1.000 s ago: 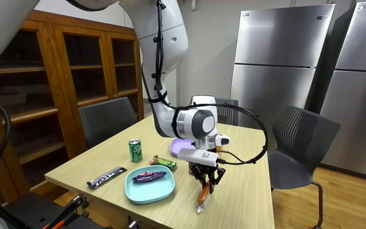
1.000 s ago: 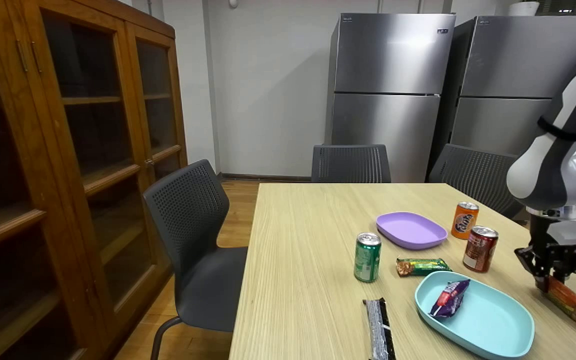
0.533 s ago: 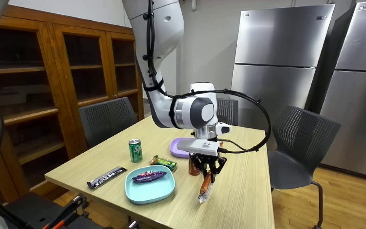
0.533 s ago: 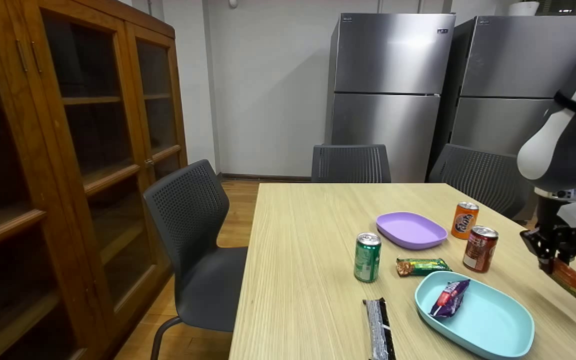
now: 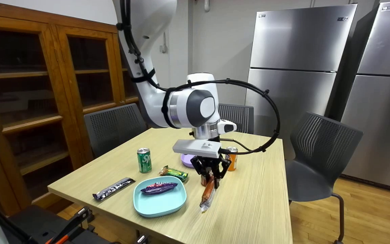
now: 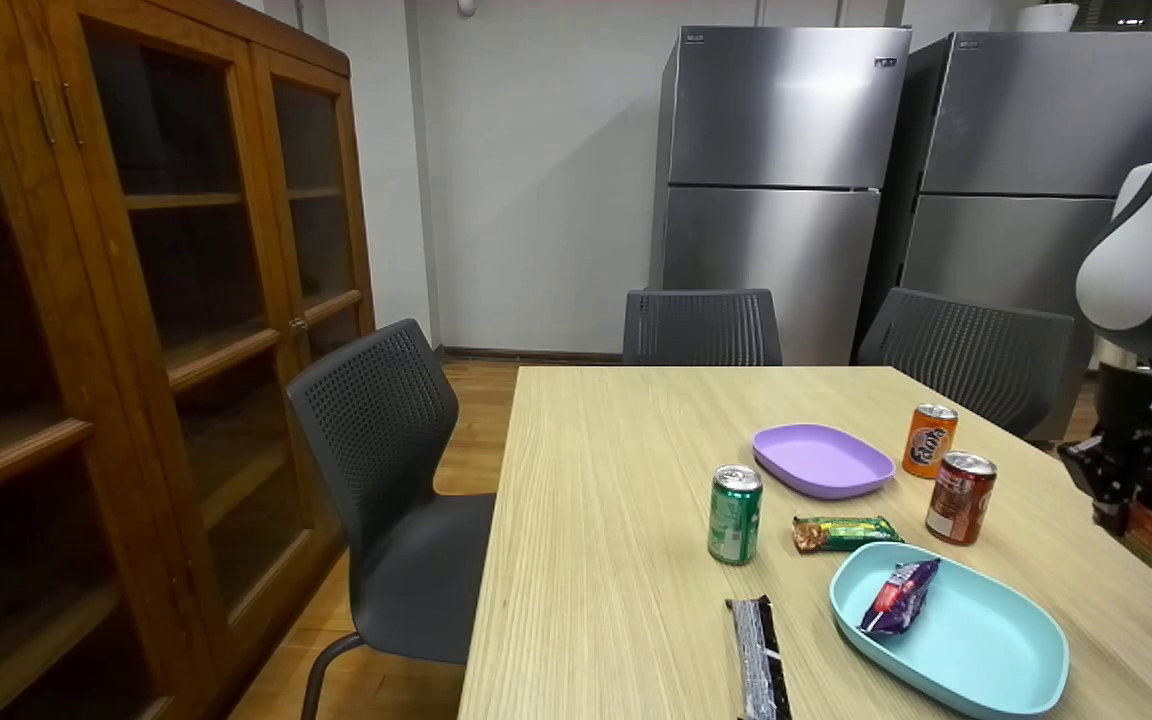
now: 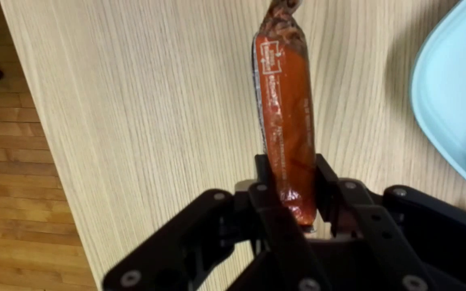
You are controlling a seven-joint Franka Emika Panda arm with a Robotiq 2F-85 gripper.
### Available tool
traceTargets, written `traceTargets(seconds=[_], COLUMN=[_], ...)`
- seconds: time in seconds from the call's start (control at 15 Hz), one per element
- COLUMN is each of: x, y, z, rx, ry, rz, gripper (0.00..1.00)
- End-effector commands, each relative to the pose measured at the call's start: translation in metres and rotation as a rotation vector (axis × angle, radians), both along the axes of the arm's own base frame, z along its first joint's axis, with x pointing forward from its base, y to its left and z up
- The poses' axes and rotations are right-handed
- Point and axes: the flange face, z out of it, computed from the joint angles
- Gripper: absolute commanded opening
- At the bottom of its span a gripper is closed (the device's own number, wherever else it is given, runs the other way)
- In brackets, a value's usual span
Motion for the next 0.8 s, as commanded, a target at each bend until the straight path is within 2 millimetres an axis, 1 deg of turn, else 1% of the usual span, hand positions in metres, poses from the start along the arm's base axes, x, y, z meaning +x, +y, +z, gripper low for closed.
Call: traceTargets(seconds=[0.0,0.33,0.47,0.73], x=[-0.022,-0.032,-0.032,-0.027], y=[0.031,0.079,0.101,0.140], z=[0.017,0.016,0.014,0.008], rx=[0.012,0.024,0.030,0.039], ry=[-0.013,-0.004,0.001,-0.002], rz=[-0.028,-0.080,-0.099,-0.129], gripper=[0.07,0.07,0.07,0.07])
